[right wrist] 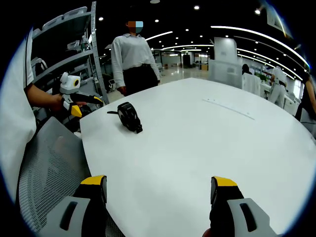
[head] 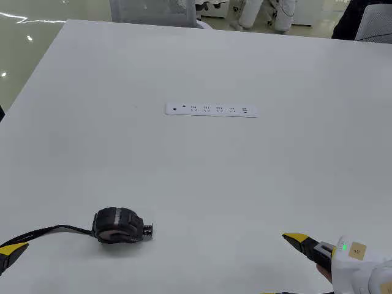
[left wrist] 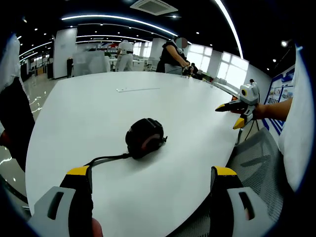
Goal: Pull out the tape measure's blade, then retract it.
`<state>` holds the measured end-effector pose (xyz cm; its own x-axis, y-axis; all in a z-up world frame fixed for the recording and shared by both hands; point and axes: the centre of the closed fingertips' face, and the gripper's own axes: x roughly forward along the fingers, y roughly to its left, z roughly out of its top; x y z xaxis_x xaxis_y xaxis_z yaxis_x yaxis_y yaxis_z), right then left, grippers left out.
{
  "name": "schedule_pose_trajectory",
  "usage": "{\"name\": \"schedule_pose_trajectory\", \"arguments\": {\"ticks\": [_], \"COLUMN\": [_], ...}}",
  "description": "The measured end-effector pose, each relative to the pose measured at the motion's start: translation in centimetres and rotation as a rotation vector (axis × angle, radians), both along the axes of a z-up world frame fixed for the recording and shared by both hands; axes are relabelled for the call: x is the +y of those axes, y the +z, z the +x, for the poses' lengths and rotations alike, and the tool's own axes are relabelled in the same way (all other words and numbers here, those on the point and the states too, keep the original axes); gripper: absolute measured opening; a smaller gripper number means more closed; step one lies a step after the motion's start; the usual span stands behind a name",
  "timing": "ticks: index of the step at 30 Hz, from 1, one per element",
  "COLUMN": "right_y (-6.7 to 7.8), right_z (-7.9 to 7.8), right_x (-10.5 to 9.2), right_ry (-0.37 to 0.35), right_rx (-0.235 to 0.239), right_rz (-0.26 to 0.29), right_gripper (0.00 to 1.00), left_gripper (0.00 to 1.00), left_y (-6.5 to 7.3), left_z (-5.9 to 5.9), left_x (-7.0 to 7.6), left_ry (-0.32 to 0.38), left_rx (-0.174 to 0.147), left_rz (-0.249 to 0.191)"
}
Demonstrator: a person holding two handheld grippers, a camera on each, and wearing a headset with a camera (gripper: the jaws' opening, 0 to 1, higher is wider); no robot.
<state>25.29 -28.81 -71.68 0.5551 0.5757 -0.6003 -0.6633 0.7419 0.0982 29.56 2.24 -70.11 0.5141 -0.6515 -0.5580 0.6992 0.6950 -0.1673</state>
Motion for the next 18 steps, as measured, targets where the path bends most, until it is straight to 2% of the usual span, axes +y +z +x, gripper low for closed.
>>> {"name": "schedule_pose_trajectory", "arguments": {"ticks": [18], "right_y": [0.02], "right_z": [0.51], "right_x": [0.38], "right_ry": [0.023], "right_rx": [-0.004], "right_rz": [-0.002], "right_gripper": [0.88], "left_gripper": [0.98], "left_y": [-0.05], "left_z": [0.39], "left_x": [-0.33], "left_ry": [-0.036], "left_rx": [0.0], "left_rz": [0.011]}}
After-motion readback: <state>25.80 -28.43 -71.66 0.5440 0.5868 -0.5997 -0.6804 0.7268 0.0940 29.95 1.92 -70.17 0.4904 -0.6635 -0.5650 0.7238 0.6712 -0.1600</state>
